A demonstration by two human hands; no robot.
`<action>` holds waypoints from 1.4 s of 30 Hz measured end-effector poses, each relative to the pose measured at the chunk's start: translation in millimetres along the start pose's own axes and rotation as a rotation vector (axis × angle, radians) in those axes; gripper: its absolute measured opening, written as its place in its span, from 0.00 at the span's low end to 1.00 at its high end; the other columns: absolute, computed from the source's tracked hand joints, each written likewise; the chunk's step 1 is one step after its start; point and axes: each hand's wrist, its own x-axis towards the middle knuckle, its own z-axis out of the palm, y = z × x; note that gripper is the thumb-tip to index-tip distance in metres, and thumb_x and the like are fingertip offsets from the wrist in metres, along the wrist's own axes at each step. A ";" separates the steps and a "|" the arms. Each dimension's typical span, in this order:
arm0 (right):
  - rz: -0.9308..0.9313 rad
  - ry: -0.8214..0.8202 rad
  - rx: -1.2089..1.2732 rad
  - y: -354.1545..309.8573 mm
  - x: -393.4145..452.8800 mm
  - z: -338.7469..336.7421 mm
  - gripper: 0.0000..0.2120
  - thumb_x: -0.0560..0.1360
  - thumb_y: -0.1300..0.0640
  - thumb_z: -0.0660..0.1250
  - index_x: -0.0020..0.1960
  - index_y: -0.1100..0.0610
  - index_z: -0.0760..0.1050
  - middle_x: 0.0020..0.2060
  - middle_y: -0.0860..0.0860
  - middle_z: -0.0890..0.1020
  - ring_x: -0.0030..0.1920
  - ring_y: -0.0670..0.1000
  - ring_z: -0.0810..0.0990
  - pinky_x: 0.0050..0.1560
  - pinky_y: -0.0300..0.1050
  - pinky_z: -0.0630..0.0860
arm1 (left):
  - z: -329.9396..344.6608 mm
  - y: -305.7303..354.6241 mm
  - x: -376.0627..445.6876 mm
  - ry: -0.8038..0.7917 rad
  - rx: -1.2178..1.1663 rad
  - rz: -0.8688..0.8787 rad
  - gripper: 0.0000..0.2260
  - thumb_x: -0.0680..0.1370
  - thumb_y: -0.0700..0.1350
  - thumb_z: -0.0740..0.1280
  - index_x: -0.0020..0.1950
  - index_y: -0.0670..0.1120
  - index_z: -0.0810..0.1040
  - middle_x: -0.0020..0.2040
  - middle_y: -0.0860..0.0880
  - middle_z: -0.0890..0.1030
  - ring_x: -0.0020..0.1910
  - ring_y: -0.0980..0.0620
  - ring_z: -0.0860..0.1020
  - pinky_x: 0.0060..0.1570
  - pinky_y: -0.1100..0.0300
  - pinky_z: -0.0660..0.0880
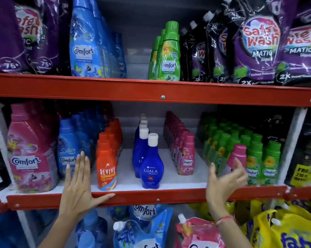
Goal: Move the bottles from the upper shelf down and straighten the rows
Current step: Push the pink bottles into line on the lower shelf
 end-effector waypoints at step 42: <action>0.003 -0.276 -0.163 2.3 -39.5 30.4 0.37 0.66 0.52 0.78 0.67 0.64 0.66 0.62 0.63 0.73 0.65 0.62 0.68 0.64 0.60 0.70 | 2.3 -3.5 -2.9 0.058 -0.040 0.037 0.58 0.68 0.79 0.54 0.80 0.35 0.47 0.82 0.38 0.49 0.82 0.43 0.50 0.80 0.47 0.44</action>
